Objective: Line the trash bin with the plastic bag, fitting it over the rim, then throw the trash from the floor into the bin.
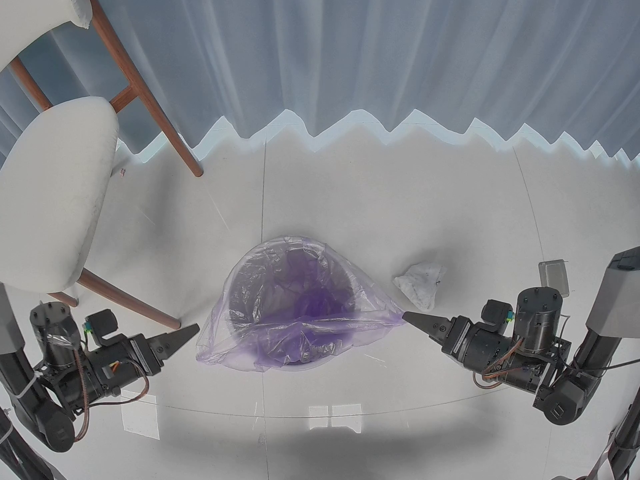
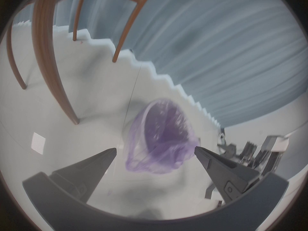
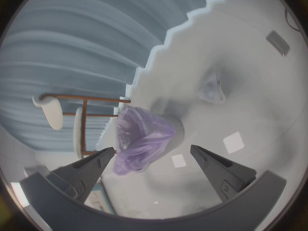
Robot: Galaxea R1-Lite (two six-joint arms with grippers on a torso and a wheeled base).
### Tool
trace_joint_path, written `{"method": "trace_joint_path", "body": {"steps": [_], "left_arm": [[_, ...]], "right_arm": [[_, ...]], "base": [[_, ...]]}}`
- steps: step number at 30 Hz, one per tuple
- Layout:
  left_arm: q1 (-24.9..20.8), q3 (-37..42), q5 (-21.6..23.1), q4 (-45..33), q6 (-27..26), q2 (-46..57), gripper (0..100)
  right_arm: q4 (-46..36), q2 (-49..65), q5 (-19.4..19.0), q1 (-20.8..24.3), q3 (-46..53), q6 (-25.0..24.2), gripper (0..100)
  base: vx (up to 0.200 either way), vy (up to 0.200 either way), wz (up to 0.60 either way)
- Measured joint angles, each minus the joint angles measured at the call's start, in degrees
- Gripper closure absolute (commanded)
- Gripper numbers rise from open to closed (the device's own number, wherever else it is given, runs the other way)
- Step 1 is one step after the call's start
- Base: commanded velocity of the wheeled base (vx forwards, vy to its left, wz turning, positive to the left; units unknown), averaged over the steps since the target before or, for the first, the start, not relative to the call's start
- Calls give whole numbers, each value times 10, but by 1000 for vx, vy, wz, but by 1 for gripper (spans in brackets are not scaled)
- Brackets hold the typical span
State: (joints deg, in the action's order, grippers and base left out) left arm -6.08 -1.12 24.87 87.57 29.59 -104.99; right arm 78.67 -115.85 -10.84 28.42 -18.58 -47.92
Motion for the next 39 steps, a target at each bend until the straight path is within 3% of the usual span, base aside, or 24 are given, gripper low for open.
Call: {"method": "trace_joint_path", "body": {"steps": [5,11,17,22,29,39], "left_arm": [[4,1,-4,-10,69,84,0],[4,2,-32,-71,117,195,0],[6,1,-63,-178,109,345,0],[18,1,-82,-338,80,475,0],[30,-33,-102,-549,45,631,0],[34,-84,-106,-593,30,717,0]], "right_arm": [[-95,48,-1,46,-23,-139,0],[-293,75,4,96,-116,-221,0],[-415,54,11,130,-269,-311,0],[-532,17,8,146,-401,-389,0],[-675,-53,6,157,-547,-443,0],[-804,-134,5,150,-690,-463,0]], "base": [[0,0,0],[0,0,0],[0,0,0],[0,0,0],[0,0,0],[0,0,0]]}}
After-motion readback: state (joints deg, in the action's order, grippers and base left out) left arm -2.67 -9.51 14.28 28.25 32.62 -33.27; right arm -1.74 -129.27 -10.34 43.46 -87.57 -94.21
